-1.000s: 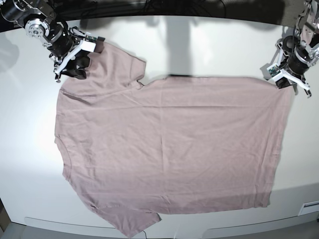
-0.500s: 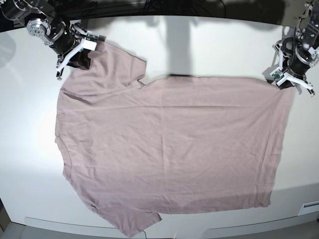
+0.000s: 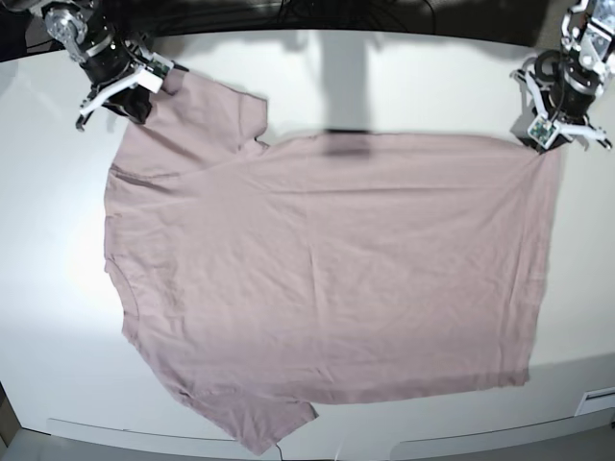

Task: Fold the T-shirt properly
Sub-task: 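Lift the held edge and fold it over toward the hem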

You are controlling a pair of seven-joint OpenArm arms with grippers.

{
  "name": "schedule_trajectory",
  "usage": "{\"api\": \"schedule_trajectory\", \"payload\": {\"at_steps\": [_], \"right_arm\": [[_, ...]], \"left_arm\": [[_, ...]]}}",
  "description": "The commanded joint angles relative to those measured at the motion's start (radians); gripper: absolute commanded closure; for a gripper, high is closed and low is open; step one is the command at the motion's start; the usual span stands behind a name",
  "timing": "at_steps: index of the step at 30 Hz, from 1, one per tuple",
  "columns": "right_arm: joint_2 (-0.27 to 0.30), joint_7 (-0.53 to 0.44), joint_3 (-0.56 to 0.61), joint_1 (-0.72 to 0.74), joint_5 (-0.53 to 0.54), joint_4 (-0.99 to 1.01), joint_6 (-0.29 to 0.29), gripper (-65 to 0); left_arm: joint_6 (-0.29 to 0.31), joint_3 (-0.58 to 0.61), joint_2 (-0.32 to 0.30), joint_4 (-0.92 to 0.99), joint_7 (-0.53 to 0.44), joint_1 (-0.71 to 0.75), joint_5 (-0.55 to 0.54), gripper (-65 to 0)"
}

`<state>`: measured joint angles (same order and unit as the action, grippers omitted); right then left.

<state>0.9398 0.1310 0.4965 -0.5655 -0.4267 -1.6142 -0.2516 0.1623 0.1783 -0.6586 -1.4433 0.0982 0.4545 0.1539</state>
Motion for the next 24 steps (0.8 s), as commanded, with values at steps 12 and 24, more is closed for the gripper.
{"api": "schedule_trajectory", "payload": {"at_steps": [12, 24], "right_arm": [[0.021, -0.083, -0.246, -0.421, -0.007, -0.123, -0.200, 0.0], [0.016, -0.087, -0.432, -0.613, -0.024, -0.272, -0.340, 0.0]], "left_arm": [[-0.187, 0.010, -0.006, -0.172, 0.080, 0.300, 0.002, 0.0], [-0.271, -0.131, -0.001, -0.390, 0.083, 0.437, 0.064, 0.0]]}}
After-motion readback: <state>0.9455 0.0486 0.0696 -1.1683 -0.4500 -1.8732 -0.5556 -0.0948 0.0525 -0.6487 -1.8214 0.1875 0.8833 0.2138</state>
